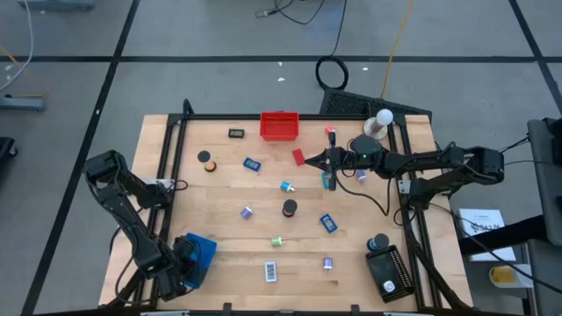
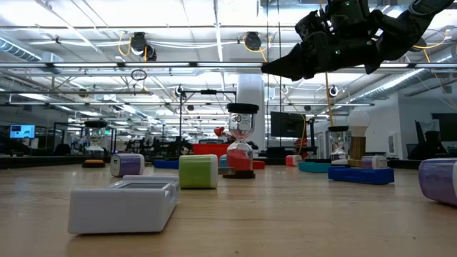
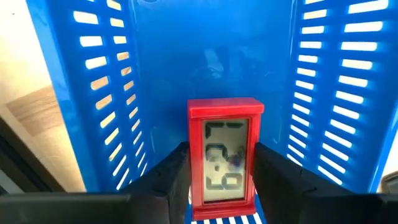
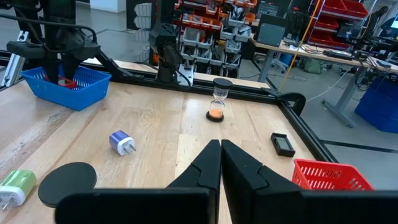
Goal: Pick & Place Office items
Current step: Put the bottom red digital timer into the blue bin
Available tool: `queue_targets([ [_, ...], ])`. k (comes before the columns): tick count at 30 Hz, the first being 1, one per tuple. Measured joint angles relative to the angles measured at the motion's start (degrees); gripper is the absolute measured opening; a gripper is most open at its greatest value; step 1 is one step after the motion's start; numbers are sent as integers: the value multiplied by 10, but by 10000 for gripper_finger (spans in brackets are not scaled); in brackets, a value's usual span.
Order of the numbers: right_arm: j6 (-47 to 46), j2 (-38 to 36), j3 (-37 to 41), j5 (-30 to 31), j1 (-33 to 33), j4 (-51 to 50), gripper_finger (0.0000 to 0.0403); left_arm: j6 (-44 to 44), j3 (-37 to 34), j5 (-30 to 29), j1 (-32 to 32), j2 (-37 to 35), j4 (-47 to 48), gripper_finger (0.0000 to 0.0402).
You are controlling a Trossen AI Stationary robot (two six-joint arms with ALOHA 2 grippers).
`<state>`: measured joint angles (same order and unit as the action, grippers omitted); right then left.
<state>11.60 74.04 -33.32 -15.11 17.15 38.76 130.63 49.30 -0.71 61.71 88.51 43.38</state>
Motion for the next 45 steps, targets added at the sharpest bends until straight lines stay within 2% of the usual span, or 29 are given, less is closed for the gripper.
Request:
queue_targets([
  [4, 0, 0, 0, 0, 0, 0, 4, 2, 0, 10, 0, 0, 7, 172],
  [22, 0, 0, 0, 0, 0, 0, 4, -17, 1, 49, -15, 0, 19, 182],
  [31, 0, 0, 0, 0, 0, 0, 4, -30, 1, 63, -17, 0, 18, 244],
  [34, 0, 0, 0, 0, 0, 0, 4, -38, 1, 76, -22, 0, 18, 253],
  [39, 0, 0, 0, 0, 0, 0, 4, -85, 1, 94, -42, 0, 19, 232],
  [45, 0, 0, 0, 0, 0, 0, 4, -153, 0, 92, -67, 0, 2, 168],
])
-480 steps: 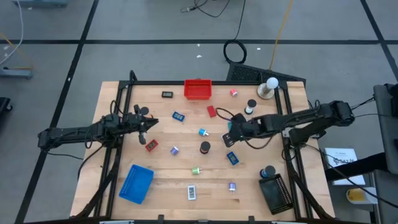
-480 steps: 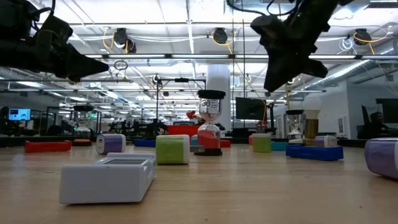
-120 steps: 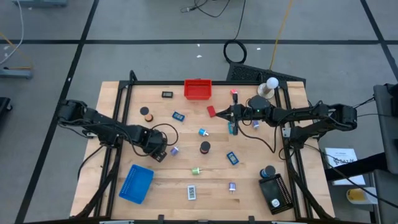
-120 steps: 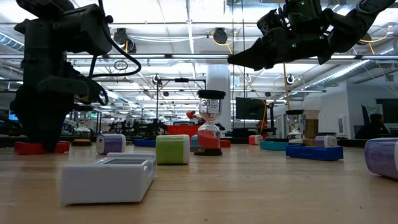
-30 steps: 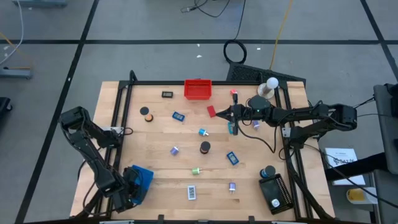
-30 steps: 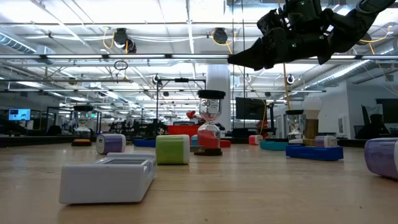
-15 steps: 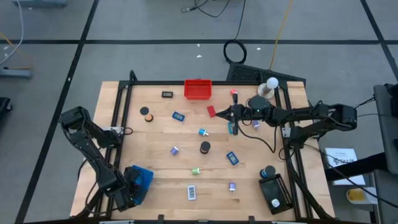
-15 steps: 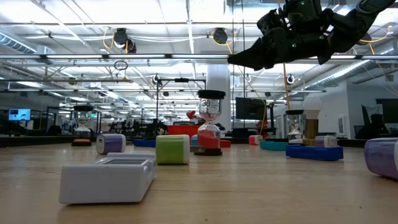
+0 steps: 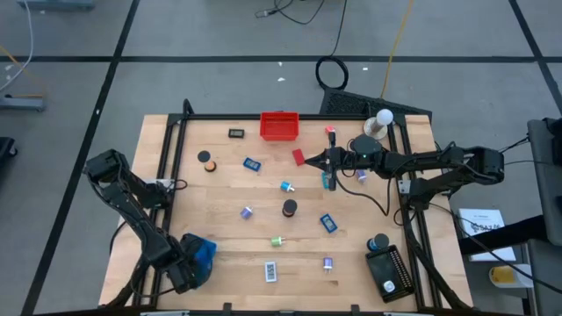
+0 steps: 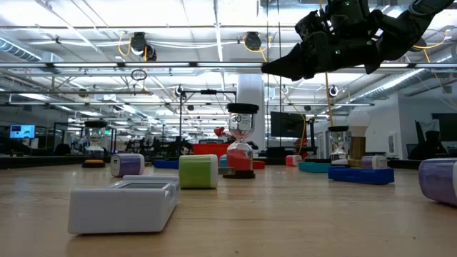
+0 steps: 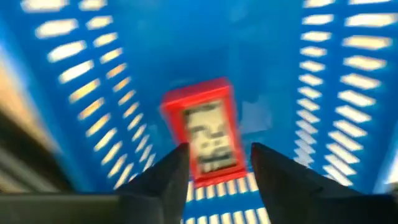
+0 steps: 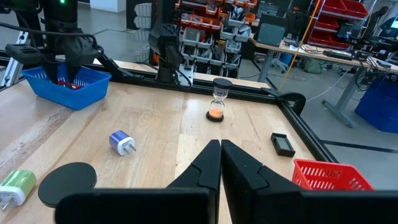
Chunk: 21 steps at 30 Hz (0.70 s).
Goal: Pick & Place Office items
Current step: Put the bottom red digital timer into the blue bin
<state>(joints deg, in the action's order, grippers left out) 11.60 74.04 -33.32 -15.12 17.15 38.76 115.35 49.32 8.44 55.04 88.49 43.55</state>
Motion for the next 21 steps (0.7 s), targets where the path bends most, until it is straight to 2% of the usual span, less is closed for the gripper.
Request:
queue_targets([
  [7, 0, 0, 0, 0, 0, 0, 4, -31, 4, -8, -10, -1, -2, 98],
  [12, 0, 0, 0, 0, 0, 0, 4, -43, 15, -20, -11, -2, -3, 69],
  [18, 0, 0, 0, 0, 0, 0, 4, -63, 18, -83, -11, -2, -31, 34],
  [21, 0, 0, 0, 0, 0, 0, 4, -63, 9, -73, -10, -2, -40, 13],
])
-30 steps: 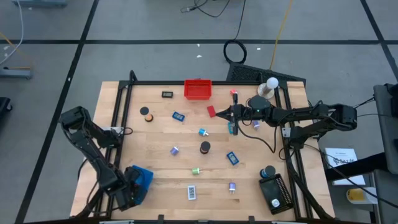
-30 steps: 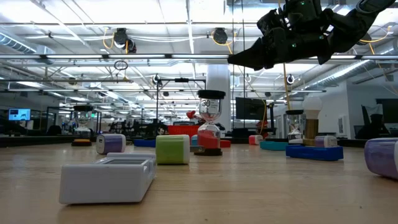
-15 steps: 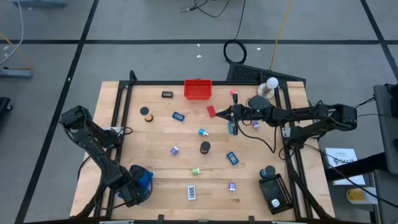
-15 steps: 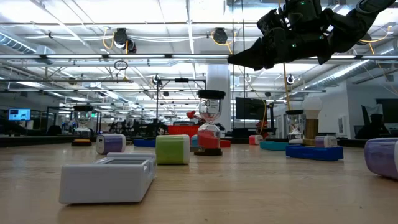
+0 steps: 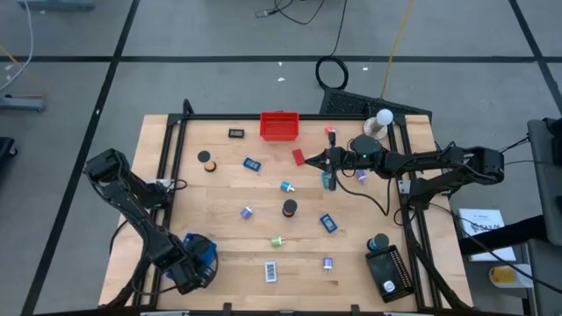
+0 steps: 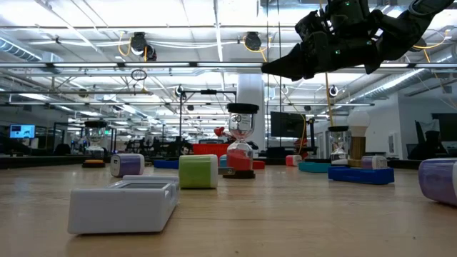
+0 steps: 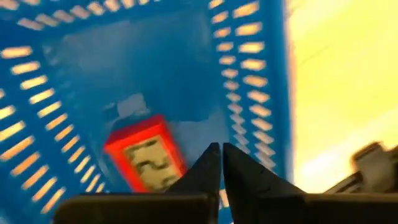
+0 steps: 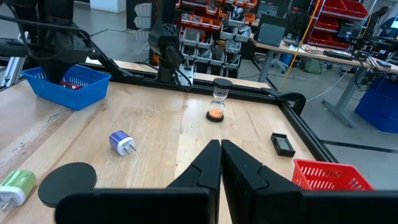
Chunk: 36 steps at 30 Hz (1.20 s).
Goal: Pick & Place Office items
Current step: Put the bottom red digital timer into the blue bin
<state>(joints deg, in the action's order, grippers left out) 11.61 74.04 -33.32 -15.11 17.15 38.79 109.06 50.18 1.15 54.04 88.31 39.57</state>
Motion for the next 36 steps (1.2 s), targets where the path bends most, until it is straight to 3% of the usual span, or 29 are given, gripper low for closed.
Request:
queue_targets([
  [6, 0, 0, 0, 0, 0, 0, 4, 1, -1, 27, 7, 0, 4, 11],
  [17, 0, 0, 0, 0, 0, 0, 4, 5, -1, -7, 9, 0, 3, 8],
  [36, 0, 0, 0, 0, 0, 0, 4, -11, -2, 2, 20, 30, -9, 5],
])
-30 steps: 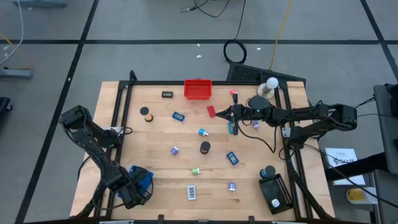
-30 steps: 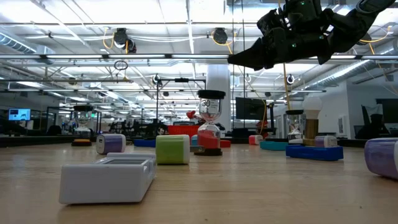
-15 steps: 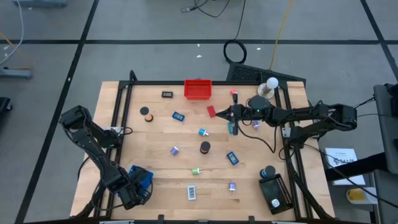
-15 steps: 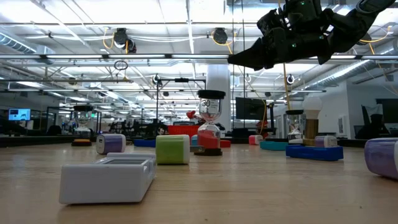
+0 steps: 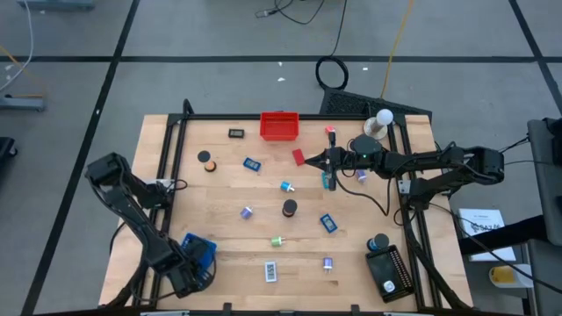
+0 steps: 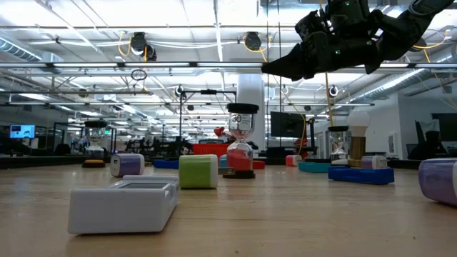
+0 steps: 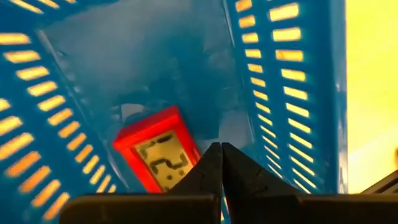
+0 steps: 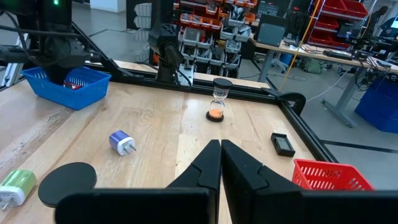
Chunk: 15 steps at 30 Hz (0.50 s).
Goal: Pick & Place Office items
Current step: Put the bottom red digital timer into the blue bin
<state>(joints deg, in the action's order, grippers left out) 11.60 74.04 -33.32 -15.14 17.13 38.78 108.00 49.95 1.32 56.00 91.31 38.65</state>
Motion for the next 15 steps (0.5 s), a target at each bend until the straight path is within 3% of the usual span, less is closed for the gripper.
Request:
queue_targets([
  [15, 0, 0, 0, 0, 0, 0, 4, 6, 0, 63, 3, 13, -7, 7],
])
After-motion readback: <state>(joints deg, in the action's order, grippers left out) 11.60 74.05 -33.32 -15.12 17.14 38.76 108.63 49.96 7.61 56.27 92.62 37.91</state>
